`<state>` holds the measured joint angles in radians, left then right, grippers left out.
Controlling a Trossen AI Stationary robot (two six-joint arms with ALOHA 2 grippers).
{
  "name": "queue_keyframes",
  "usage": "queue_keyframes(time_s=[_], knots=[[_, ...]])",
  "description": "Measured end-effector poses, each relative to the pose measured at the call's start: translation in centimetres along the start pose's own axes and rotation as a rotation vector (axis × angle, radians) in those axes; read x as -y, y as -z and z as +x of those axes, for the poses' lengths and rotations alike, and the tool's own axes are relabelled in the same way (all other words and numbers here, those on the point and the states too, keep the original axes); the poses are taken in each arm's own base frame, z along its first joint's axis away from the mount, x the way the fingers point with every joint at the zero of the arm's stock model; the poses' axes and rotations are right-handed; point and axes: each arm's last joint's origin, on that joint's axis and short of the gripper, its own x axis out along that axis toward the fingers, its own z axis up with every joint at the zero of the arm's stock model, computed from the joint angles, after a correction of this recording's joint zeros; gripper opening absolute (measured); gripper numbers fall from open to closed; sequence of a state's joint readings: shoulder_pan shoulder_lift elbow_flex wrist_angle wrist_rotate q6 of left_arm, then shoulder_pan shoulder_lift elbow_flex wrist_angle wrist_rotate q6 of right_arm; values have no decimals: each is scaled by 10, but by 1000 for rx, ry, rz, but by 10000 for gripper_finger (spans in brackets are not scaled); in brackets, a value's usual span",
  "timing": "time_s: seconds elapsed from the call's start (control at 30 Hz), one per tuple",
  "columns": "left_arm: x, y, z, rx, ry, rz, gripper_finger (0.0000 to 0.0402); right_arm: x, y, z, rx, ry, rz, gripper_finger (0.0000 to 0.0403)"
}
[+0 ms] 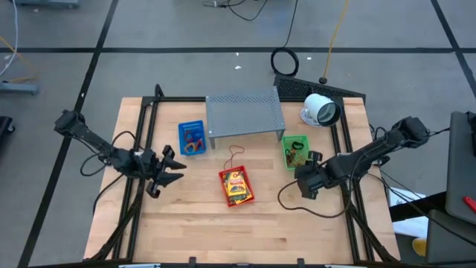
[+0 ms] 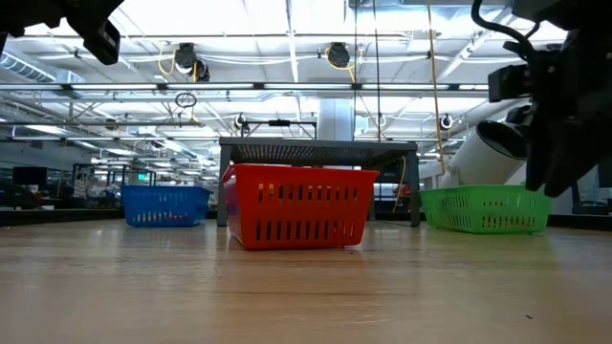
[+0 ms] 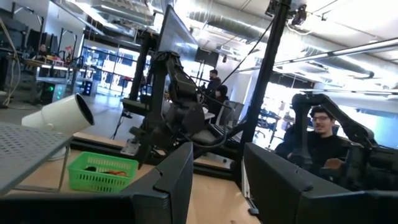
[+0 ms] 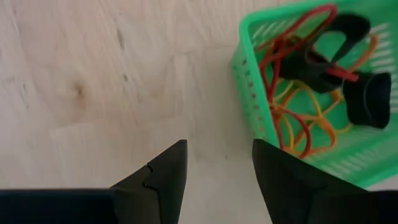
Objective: Pick & Place Office Desk Supplies
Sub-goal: Put the green bin on the shelf
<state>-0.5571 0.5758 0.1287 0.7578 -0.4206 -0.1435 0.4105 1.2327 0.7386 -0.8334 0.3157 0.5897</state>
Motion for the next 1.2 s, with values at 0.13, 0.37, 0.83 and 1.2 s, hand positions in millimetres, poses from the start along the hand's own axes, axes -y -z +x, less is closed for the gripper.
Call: queue_keyframes(time_s=[0.13, 0.37, 0.83, 1.2], knots=[[0, 0, 0, 1, 0, 1, 154, 0, -4, 0, 40, 1, -25, 171], [0, 0, 0, -3, 0, 3, 154, 3, -6, 1, 69, 63, -23, 171], [0, 1, 0, -6, 0, 1, 154, 20, -12, 6, 31, 106, -27, 171], [0, 2, 0, -21, 0, -6, 154, 29, -2, 23, -59, 48, 53, 171]])
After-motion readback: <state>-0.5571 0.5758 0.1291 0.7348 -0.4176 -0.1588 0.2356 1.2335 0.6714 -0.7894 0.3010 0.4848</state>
